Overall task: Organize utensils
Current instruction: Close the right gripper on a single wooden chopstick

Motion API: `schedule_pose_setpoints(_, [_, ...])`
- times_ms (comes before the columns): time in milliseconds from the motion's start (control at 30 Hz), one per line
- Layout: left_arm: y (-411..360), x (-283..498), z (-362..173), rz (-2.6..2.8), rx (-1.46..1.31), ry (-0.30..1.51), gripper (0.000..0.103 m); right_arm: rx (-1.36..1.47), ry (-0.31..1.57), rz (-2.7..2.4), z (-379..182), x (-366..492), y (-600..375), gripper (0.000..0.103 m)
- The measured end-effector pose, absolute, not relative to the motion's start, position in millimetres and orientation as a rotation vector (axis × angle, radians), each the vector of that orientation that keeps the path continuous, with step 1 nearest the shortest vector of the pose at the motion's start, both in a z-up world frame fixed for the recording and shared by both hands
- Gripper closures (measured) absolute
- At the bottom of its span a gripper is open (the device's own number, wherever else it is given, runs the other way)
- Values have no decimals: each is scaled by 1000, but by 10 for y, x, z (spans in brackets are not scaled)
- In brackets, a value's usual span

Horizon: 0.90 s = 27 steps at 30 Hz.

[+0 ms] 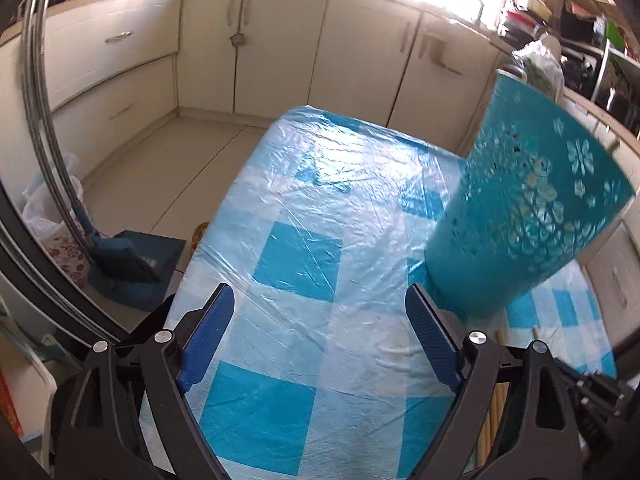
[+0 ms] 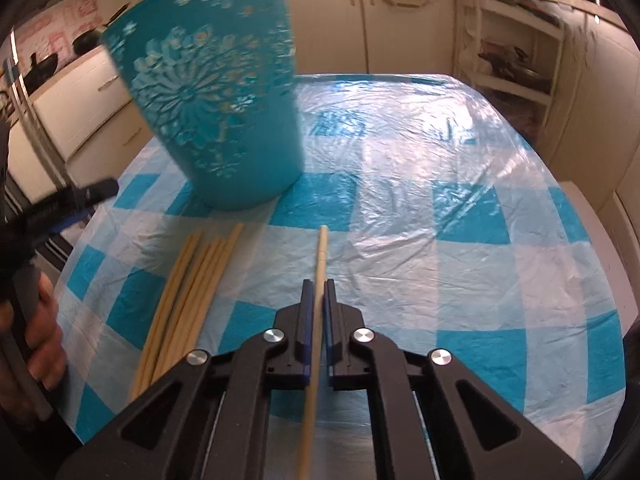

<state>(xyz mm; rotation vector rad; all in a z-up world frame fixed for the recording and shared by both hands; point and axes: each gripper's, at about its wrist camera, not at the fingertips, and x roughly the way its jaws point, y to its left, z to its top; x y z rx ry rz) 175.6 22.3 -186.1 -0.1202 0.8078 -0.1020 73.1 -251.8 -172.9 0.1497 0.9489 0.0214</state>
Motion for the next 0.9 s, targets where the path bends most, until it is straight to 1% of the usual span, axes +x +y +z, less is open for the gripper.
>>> schedule_pose_setpoints(67, [211,1736,-1851,-106,-110,793,16,156,962,28,-1719,728,-2535,97])
schedule_pose_setpoints(300, [103,1723,-1831,-105,-70,804,16,48,972,39,-1733,696,-2368,96])
schedule_pose_setpoints(400, [26,1713,-1837,-110,-25,802,15,45,967,39,-1738,704,-2346,97])
schedule_pose_setpoints(667, [11,1727,-1840,-107,-22,808,14,206,944,55,-1691,609,-2528,98])
schedule_pose_setpoints(900, [6,1733,-1850,-105,-13,813,14,353,866,108,-1456,475,-2717,98])
